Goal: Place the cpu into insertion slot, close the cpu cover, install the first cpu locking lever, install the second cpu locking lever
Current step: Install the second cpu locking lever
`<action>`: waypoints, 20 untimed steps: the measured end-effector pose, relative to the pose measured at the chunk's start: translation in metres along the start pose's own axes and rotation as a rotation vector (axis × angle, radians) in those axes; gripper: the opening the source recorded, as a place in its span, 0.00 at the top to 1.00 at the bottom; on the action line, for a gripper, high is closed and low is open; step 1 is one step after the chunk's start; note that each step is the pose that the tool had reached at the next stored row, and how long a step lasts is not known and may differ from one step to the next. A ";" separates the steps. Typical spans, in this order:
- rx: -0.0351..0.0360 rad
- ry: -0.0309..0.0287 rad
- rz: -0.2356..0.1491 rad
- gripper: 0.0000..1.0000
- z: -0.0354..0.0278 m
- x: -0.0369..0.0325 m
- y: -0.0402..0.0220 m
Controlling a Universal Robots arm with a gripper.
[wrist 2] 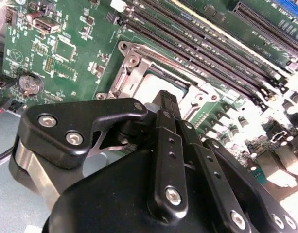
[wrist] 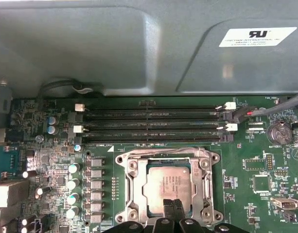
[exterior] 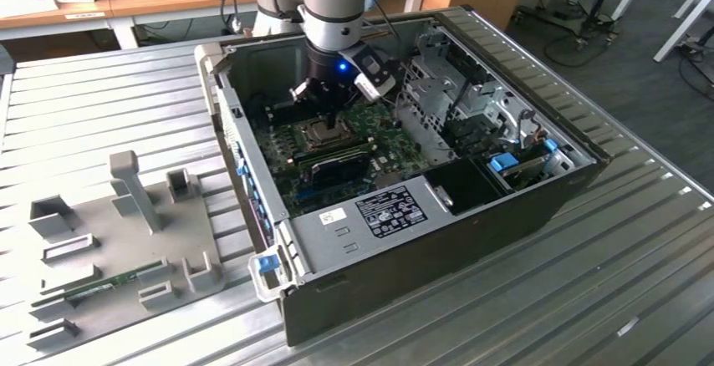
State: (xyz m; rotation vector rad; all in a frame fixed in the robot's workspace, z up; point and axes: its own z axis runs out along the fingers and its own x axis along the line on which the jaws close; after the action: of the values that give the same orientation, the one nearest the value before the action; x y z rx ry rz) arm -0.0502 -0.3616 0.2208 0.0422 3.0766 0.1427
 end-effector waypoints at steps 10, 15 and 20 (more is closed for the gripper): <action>0.0163 0.0202 0.001 0.89 0.0002 -0.0009 0.0005; 0.0201 0.0212 0.001 0.89 0.0005 -0.0021 0.0024; 0.0201 0.0212 0.001 0.89 0.0008 -0.0021 0.0043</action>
State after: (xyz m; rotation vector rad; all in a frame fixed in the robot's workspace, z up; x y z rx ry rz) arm -0.0480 -0.3573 0.2206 0.0434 3.0994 0.1129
